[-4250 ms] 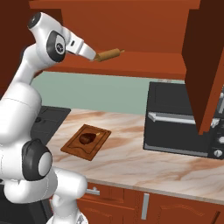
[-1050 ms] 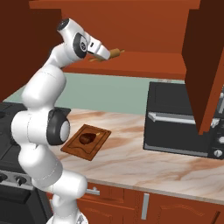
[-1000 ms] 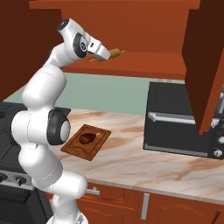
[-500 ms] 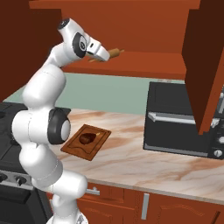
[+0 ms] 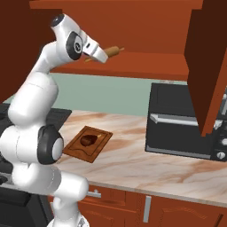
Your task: Open the cabinet, retrieve the rolling pin, and place it next to the meat on the cutting board to prepare for tenderizing.
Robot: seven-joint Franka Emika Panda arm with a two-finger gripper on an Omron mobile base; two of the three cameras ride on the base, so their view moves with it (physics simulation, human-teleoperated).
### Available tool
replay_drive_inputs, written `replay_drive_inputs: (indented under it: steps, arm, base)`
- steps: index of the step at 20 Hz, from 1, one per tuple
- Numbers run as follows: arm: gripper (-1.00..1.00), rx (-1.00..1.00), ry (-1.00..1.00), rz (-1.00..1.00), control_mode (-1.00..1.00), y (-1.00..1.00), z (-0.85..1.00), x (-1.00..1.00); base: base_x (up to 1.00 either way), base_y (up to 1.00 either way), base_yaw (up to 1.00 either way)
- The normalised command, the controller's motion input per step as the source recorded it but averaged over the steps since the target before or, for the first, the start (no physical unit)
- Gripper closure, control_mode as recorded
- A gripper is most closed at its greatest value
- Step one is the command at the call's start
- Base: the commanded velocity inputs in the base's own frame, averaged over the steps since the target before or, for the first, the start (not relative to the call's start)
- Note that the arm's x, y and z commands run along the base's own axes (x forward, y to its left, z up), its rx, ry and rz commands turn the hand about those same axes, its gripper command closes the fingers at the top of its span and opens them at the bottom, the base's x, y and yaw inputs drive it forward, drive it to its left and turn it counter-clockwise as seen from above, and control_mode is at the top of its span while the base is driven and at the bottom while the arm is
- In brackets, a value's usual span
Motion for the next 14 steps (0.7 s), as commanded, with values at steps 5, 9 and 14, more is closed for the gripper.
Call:
replay_drive_inputs:
  steps: [5,9,14]
  arm:
    - [1.00,0.09,-0.19,0.01,-1.00,-0.22,0.13,-1.00]
    - [1.00,0.03,-0.13,0.05,-1.00,-0.10,0.05,-1.00]
    - [1.00,0.00,-0.06,0.12,-1.00,-0.01,0.00,-1.00]
  base:
    - [0.00,0.00,0.00]
    - [0.00,0.00,0.00]
    - [0.00,0.00,0.00]
